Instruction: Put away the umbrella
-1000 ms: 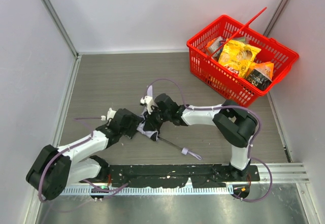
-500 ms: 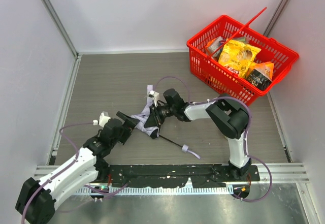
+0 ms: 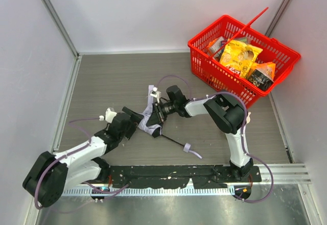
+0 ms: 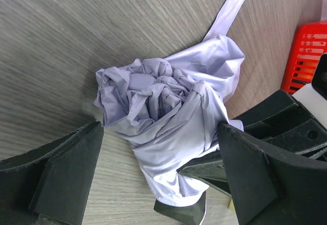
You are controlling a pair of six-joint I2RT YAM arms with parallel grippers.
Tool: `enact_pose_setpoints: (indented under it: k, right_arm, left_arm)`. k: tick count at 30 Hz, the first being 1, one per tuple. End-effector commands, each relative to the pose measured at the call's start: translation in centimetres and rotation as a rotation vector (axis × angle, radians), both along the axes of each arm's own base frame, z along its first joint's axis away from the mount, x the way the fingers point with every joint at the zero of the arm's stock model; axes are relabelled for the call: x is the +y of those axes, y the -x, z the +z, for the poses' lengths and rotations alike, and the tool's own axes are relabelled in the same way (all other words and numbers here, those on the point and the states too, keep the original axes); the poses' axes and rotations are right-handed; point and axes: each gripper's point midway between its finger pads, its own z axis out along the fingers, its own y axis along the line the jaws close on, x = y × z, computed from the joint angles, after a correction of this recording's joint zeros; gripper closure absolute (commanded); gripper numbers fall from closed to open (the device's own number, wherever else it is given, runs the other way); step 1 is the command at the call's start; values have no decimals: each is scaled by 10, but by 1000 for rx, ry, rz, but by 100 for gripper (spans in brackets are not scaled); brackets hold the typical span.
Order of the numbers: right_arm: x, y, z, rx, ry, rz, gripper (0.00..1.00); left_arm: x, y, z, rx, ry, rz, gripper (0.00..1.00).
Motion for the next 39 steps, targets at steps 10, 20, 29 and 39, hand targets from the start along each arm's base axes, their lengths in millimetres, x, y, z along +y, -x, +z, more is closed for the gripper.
enact_pose_setpoints:
  k: [10,20,29,39]
  right_arm:
    - [-30,29,-76,179,239,6,99]
    - [-32,20,-61,98,283,-18,91]
    - [-55,-12,-24,-180,481,-248,43]
    - [-82,-46,71,-611,523,-492,36]
  left_arm:
    - [-1,-8,-46,132,-106,16,34]
    - [-6,-5,-59,176,-155,-57,100]
    - [-7,16,-70,271,-128,-79,100]
    - [1,29,-72,303,-142,-74,100]
